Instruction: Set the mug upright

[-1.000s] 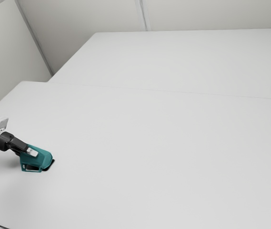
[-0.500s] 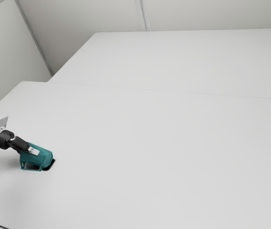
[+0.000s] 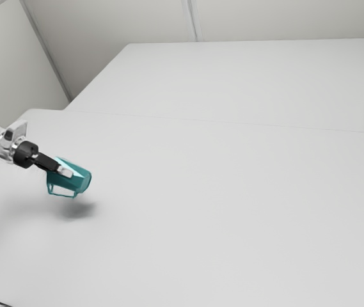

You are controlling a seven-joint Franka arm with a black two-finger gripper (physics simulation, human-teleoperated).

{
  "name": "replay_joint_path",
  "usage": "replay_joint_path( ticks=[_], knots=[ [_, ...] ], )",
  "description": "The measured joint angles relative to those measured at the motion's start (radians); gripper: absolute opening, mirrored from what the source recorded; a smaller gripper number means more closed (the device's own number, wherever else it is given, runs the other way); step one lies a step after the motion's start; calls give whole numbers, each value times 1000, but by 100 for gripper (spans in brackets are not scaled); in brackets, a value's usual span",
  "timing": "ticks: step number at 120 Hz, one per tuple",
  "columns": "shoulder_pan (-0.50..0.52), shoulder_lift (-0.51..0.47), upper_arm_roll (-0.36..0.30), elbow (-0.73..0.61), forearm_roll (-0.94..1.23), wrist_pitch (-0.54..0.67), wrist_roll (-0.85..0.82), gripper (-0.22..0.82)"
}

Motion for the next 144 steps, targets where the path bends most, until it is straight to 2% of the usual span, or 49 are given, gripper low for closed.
replay_joint_path(
  ticks=[23,42,65,84,112,144],
  knots=[
    [-153,-298,-54,-159,201,205,-63,-18],
    [-196,-392,-189,-216,462,416,-162,-18],
    [-271,-412,-233,-262,750,651,-306,-18],
    [-298,-397,-236,-313,856,806,-412,-18],
    [-324,-334,-235,-362,921,955,-540,-18],
    [-333,-355,-237,-473,986,1094,-657,-18]
  ],
)
